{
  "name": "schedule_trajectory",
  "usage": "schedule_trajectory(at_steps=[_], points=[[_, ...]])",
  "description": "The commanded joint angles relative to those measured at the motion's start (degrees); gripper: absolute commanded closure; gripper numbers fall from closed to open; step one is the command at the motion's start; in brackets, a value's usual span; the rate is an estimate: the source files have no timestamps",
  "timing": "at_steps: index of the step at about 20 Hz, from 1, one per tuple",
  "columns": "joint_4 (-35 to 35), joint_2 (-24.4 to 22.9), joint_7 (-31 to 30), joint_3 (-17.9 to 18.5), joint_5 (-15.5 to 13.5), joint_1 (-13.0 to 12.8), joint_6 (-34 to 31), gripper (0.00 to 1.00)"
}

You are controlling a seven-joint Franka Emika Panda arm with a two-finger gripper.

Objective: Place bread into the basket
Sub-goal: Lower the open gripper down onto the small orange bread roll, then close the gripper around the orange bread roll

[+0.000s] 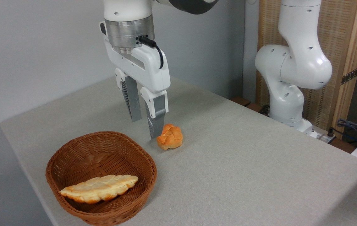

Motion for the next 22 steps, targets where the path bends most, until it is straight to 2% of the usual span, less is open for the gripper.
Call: schedule_trajectory(at_steps=[1, 22], points=[[0.7, -0.2, -0.5, -0.4, -1.2, 0.8, -3.4, 0.0], [0.1, 0.0, 0.4, -0.4, -1.2, 0.8, -7.0, 0.0]])
